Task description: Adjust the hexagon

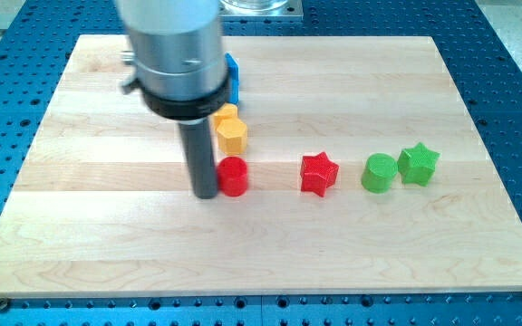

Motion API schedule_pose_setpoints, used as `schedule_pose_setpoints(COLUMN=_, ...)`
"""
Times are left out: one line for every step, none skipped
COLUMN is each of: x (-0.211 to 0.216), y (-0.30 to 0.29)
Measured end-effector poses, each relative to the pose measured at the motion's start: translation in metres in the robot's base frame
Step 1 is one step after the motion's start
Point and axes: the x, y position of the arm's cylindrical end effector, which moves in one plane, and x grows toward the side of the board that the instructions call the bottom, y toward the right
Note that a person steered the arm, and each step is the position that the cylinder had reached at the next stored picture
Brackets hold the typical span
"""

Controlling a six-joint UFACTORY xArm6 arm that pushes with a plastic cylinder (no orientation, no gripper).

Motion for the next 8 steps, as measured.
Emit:
schedule_pose_setpoints(x=0.004, y=0.002)
schedule_pose_setpoints(x=0.005, y=-0.057)
schedule_pose_setpoints(x=0.008, y=-0.078)
schedule_pose_setpoints(x=-0.014, y=-0.032)
schedule_pose_setpoints(x=-0.046, y=0.011)
schedule_pose_setpoints(x=-0.054, y=0.056)
schedule_pose_setpoints(x=-0.074, y=0.102)
schedule_pose_setpoints(x=-0.099, y=0.066)
